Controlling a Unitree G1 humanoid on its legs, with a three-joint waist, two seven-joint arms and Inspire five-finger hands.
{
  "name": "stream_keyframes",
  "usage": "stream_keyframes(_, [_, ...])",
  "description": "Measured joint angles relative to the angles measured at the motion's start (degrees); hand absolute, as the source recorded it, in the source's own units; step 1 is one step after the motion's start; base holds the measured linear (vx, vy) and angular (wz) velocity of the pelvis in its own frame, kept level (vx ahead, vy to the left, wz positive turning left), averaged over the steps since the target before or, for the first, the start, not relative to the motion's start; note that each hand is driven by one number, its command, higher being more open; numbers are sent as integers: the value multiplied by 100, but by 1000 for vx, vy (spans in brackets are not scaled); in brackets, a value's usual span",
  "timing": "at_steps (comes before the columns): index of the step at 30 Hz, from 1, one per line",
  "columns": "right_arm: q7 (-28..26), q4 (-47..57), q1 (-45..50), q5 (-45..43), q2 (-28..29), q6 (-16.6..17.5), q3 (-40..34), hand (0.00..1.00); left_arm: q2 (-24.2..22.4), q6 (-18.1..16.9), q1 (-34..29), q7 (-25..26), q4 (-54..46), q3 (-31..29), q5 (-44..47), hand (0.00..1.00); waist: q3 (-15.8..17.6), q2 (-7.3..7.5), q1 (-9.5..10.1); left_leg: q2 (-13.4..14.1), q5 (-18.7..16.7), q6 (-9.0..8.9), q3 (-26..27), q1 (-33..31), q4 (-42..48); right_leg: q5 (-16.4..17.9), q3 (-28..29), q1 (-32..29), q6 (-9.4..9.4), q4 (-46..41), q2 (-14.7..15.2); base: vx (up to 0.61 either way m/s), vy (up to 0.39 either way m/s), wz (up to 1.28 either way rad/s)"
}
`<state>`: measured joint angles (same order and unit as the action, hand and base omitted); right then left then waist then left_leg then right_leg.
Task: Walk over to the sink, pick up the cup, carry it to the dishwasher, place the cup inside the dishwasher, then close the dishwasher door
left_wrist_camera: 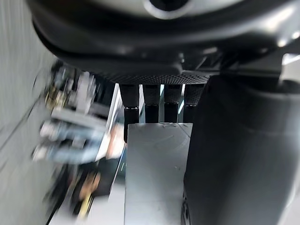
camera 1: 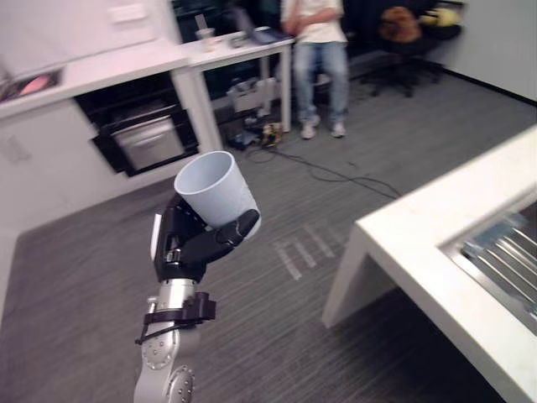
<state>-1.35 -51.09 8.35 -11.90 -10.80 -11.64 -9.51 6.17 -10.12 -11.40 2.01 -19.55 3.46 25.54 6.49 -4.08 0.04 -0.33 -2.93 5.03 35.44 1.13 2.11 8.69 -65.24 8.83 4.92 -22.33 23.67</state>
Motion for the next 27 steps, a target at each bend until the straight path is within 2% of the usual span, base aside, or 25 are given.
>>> stream_keyframes(1, [76,37,-50,-134,-17,-13,85,100,3,10,-204,-31,-7,39,18,0,0,-13,160,-79,5,-12,-115,45,-149,-70,-87,106,28,-31,35,-46,19,53])
stream_keyframes(2, [136,83,-61,-240,-18,-33,109,100,8,19,-255,-88,-9,67,23,0,-24,-59,222,-118,-15,-16,-217,50,-184,-108,-76,133,-20,-87,65,-61,58,79])
stream_keyframes(3, [192,160,-79,-397,-13,-62,124,100,25,47,-252,-214,-33,139,23,0,-26,-142,252,-192,-1,24,-523,59,-218,-227,201,147,-266,-332,129,-7,90,126])
stream_keyframes(4, [264,229,-86,-492,8,-34,98,100,81,58,-174,-314,-110,234,23,0,4,-198,162,-280,88,215,-940,136,-253,-401,1188,-24,-676,-769,188,29,118,174])
stream_keyframes(5, [303,256,-97,-560,41,-6,28,100,171,36,-28,-399,-106,343,32,0,-28,-271,52,-283,122,261,-1310,132,-262,-144,2248,-275,-552,-823,-31,66,63,219])
stream_keyframes(6, [345,313,-36,-744,136,46,-36,100,278,11,274,-468,-27,560,32,0,-16,-277,-32,-274,136,234,-1823,78,-246,286,3630,-479,-325,-468,-681,55,4,194])
stream_keyframes(8, [416,340,-1,-970,242,91,-21,100,360,3,550,-476,23,755,27,0,23,-219,-22,-325,157,225,-2191,113,-250,515,4695,-839,-211,-339,-1169,88,-12,136])
stream_keyframes(9, [490,478,0,-1097,348,164,-17,100,345,-22,626,-469,24,831,27,0,43,-190,31,-387,93,214,-2284,253,-252,556,5212,-1284,-136,-344,-1396,137,40,63])
stream_keyframes(12, [480,745,63,-1115,434,199,97,100,340,-26,796,-435,122,1076,15,0,52,-177,-11,-447,-50,193,-2431,551,-222,538,5877,-1805,-120,-321,-1838,170,47,37])
stream_keyframes(13, [479,838,140,-1119,434,158,167,100,340,-26,936,-421,197,1303,-8,0,36,-140,-81,-479,-156,144,-2643,619,-130,516,6182,-1971,-142,-256,-2044,166,-4,83])
stream_keyframes(15, [511,890,296,-1256,477,146,258,100,340,-28,1042,-405,199,1613,-80,0,1,-50,-167,-551,-294,55,-2982,645,50,368,6553,-2119,-217,-127,-2199,243,-43,99])
stream_keyframes(16, [546,917,376,-1371,501,145,253,100,339,-30,1083,-400,198,1717,-84,0,-43,50,-166,-630,-425,-7,-3127,657,177,111,6569,-2098,-309,65,-2135,354,-67,77])
stream_keyframes(17, [554,925,478,-1376,559,144,253,100,343,-35,1092,-364,194,1736,-91,0,-109,172,-127,-707,-635,-36,-3190,663,346,-285,6459,-2007,-371,202,-1975,311,-65,48])
stream_keyframes(18, [553,933,511,-1378,574,144,250,100,336,-38,1092,-326,195,1732,-91,0,-124,195,-84,-707,-771,-28,-3163,676,464,-595,6363,-1958,-309,227,-1905,314,-87,33])
stream_keyframes(19, [558,945,504,-1385,556,120,200,100,292,-30,1083,-202,229,1733,-89,0,-142,121,-98,-428,-1113,-112,-2876,648,769,-534,6192,-1789,-340,259,-1976,312,-145,43])
stream_keyframes(20, [570,983,501,-1389,570,105,213,100,260,-30,1175,-162,226,1729,-85,0,-157,91,-136,-138,-1230,-368,-2457,669,937,-479,6035,-1676,-418,283,-2000,296,-166,48])
stream_keyframes(22, [589,1033,464,-1407,592,47,256,100,173,-32,1301,-91,223,1709,-86,0,-167,75,-116,-24,-1205,-454,-2342,753,888,-421,5952,-1568,-505,277,-2054,228,-136,40])
stream_keyframes(25, [662,1148,466,-1619,621,33,264,100,158,-35,1300,-3,158,1661,-89,0,-174,83,-91,34,-1165,-468,-2343,994,706,-346,5915,-1384,-521,277,-2114,119,-40,15])
stream_keyframes(26, [681,1242,765,-1597,871,-61,246,100,11,-161,1115,182,-78,1509,-88,0,-580,513,40,41,-1100,-447,-2296,983,638,-481,5887,-1183,-420,727,-2141,0,0,0])
stream_keyframes(27, [681,1241,765,-1597,871,-61,246,100,11,-161,1115,182,-78,1509,-88,0,-580,513,40,41,-1099,-448,-2296,983,638,-481,5887,-1183,-419,727,-2141,0,0,0])
